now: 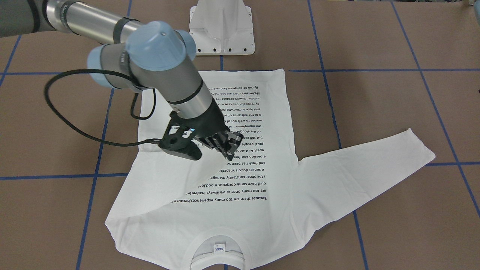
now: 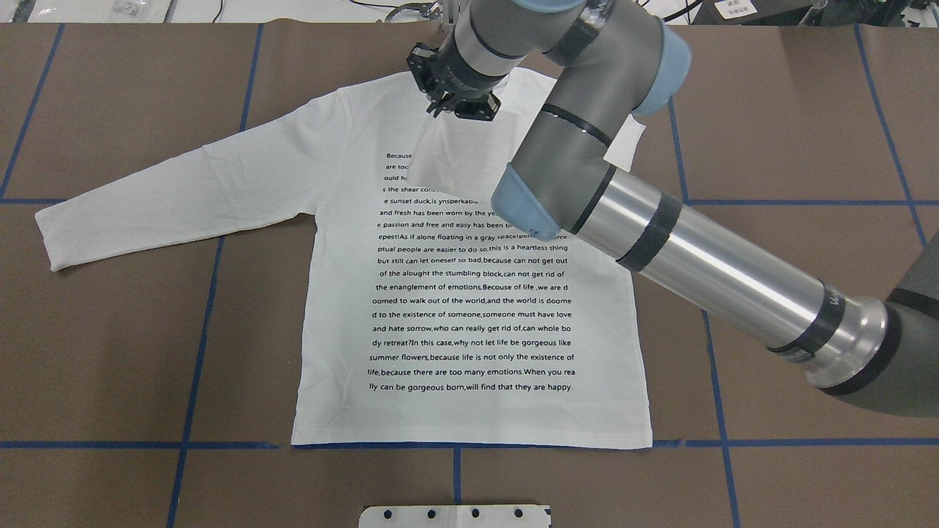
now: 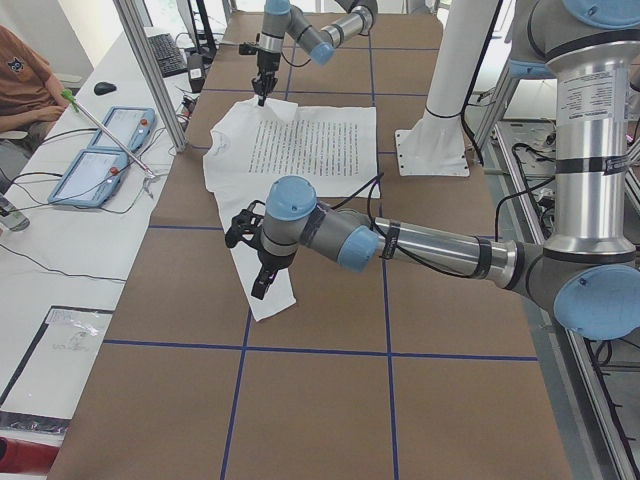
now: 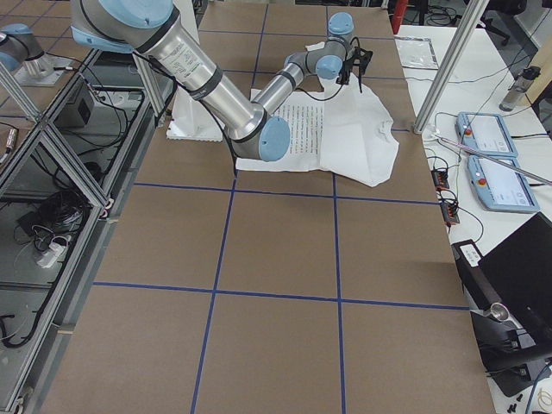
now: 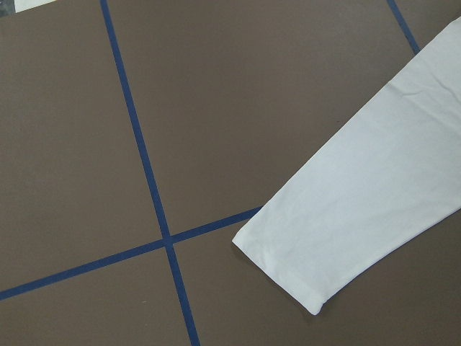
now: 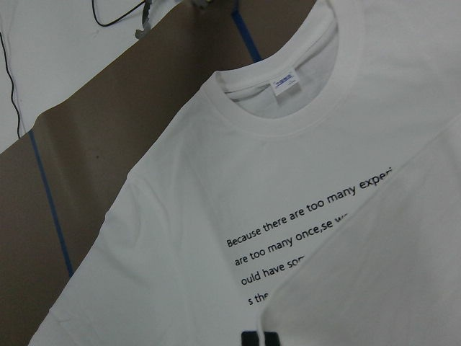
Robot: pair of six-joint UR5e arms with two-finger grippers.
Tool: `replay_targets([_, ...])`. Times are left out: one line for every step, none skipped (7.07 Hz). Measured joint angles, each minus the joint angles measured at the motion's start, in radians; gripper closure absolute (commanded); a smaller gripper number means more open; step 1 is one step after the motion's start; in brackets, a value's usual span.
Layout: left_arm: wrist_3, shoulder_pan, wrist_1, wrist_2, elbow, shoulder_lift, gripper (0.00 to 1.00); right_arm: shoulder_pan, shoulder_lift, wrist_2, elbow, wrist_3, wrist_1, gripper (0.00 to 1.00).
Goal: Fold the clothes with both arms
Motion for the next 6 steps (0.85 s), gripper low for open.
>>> replay_targets([0.001,0.0,0.0,0.0,-0.001,0.0,0.01,-0.057,0.041,-0.065,-0.079,0.019,0.072,0.94])
replay_targets([0.002,0.0,0.0,-0.001,-0.002,0.0,0.01,-0.095,0.077,-0.107,-0.133,0.029,0.109,0.89])
replay_targets([0.003,0.0,0.0,-0.001,-0.002,0.0,0.01,-0.12,0.114,-0.127,-0.179,0.033,0.123,0.89])
replay_targets([0.004,0.0,0.0,-0.002,-0.001,0.0,0.01,-0.137,0.138,-0.141,-0.209,0.034,0.129,0.89])
replay_targets([0.003,0.0,0.0,-0.002,-0.001,0.001,0.01,-0.148,0.149,-0.155,-0.224,0.035,0.131,0.84])
replay_targets([0.003,0.0,0.0,-0.002,0.0,0.003,0.0,-0.154,0.154,-0.166,-0.233,0.036,0.132,0.42])
